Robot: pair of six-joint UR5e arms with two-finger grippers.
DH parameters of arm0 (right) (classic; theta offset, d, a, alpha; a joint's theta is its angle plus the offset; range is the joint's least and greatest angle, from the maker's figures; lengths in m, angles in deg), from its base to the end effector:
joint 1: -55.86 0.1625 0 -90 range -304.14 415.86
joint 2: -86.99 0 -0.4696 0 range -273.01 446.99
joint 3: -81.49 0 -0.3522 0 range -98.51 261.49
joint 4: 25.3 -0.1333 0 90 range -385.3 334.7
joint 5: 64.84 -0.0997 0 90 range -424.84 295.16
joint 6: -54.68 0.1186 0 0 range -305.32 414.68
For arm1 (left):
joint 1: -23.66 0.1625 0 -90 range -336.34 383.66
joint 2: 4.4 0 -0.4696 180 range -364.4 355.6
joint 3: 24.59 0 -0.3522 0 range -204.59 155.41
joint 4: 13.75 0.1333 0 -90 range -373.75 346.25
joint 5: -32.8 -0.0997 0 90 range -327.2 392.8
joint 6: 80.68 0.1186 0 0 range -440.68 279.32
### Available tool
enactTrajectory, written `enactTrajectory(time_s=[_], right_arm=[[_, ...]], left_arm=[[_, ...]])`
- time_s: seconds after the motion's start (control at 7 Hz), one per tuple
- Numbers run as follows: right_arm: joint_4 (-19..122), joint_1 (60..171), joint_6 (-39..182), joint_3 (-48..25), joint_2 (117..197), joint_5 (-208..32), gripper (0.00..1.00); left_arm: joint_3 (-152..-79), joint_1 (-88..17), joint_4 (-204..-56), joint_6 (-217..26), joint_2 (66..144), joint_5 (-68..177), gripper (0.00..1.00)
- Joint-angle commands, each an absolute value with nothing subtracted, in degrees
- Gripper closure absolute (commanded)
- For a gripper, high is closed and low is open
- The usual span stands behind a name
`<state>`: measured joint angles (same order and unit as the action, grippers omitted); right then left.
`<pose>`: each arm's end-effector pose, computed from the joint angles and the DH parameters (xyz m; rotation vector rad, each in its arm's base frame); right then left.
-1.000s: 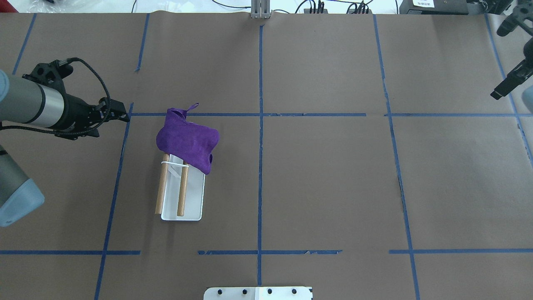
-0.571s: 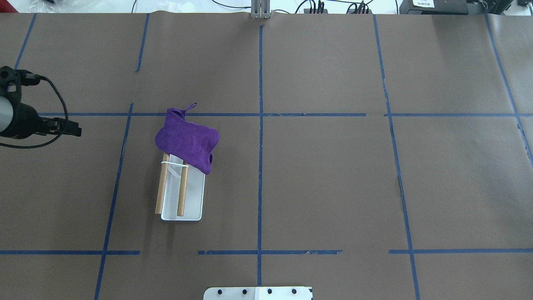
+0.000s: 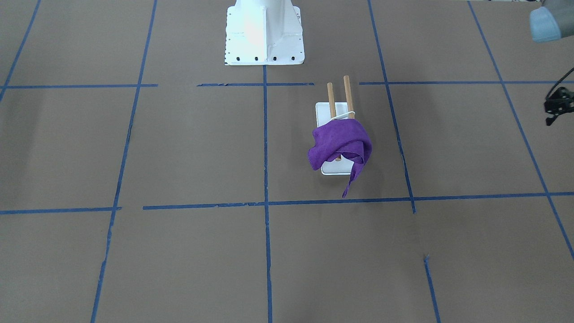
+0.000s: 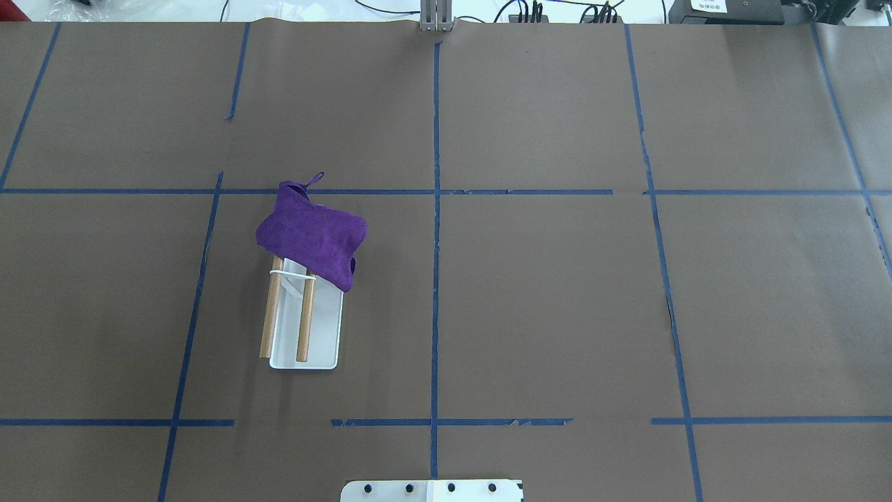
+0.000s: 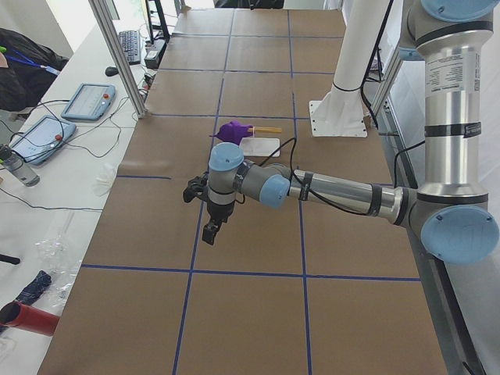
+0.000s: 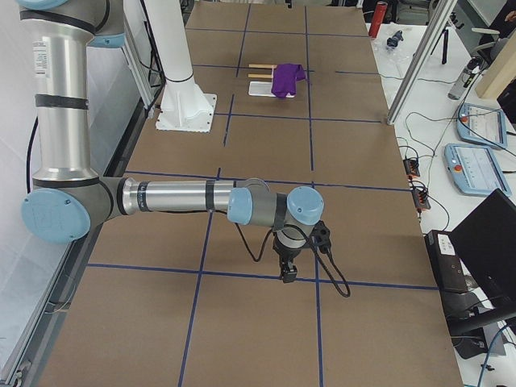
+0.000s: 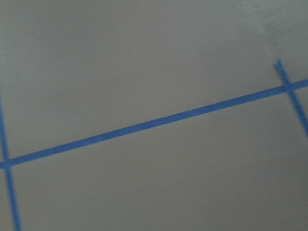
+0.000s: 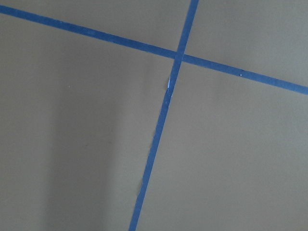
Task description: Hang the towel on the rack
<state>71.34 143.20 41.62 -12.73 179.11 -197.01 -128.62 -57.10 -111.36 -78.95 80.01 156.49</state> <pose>0.0338 -0.4291 0.7144 -0.0087 -0.7412 -0.2326 0.0017 -0.4311 0.6454 0.2338 0.6024 0.2671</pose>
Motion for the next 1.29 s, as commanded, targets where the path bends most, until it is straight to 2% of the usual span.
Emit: enactTrajectory(time_s=[0.0, 0.57, 1.14], right_arm=[[63.7, 143.5, 49.2, -13.0, 180.7, -197.1, 0.00], [63.6, 143.5, 49.5, -13.3, 180.4, -197.3, 0.00], [63.6, 143.5, 49.4, -13.3, 180.1, -197.2, 0.00]], left_arm=[[-127.5, -63.2, -101.6, -73.6, 79.9, 160.3, 0.00], [-123.7, -65.8, -100.2, -74.0, 79.8, 161.0, 0.00], [-129.4, -68.5, -100.5, -73.7, 78.4, 165.3, 0.00]])
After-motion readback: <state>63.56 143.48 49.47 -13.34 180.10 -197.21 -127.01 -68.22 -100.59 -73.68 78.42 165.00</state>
